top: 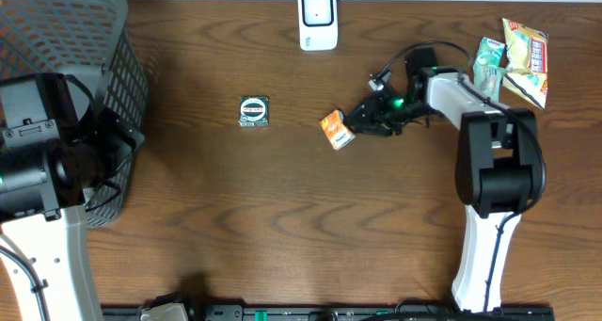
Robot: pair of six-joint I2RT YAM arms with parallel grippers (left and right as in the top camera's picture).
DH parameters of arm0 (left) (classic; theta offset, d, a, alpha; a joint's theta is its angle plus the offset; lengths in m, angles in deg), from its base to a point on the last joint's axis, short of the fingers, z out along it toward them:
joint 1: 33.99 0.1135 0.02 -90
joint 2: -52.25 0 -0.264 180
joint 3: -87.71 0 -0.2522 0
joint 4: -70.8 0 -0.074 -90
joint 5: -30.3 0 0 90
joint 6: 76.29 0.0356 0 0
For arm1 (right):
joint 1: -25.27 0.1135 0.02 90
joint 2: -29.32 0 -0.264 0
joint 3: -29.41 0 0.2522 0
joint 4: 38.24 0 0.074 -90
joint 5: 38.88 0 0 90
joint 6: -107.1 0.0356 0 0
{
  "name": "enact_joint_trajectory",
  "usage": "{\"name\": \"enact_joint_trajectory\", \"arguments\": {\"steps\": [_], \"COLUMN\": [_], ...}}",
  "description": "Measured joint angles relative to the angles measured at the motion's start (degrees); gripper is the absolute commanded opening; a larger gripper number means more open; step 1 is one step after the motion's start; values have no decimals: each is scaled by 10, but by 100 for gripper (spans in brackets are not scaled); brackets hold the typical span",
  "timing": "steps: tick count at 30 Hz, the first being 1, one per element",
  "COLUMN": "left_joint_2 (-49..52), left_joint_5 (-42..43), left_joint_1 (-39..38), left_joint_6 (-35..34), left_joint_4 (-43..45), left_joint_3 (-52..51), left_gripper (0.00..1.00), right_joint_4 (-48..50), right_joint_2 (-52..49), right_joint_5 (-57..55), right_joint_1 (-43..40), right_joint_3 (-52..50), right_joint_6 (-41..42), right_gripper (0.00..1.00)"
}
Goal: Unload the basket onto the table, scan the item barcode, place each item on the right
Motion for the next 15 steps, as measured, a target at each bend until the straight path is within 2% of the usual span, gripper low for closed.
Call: {"name": "enact_joint_trajectory", "arguments": {"steps": [4,8,12,15], "left_joint_2": [0,0,0,0], "left_joint_5": [0,0,0,0], "left_joint_1": [0,0,0,0], "left_joint_6": [0,0,0,0], "left_joint_4": [0,0,0,0], "left_joint_3": [0,0,0,0], "left_gripper": [98,98,98,98], "right_joint_4": [-44,-39,-15,2], "right_joint_2": [45,105,109,109], "right_joint_5": [-61,-144,-206,-255], "right_joint_1": [4,31,75,103], "right_joint_3": [-2,-2,-2,-2], "right_joint_6": [-16,-24,-30,-30], "right_gripper": [47,57,64,78]}}
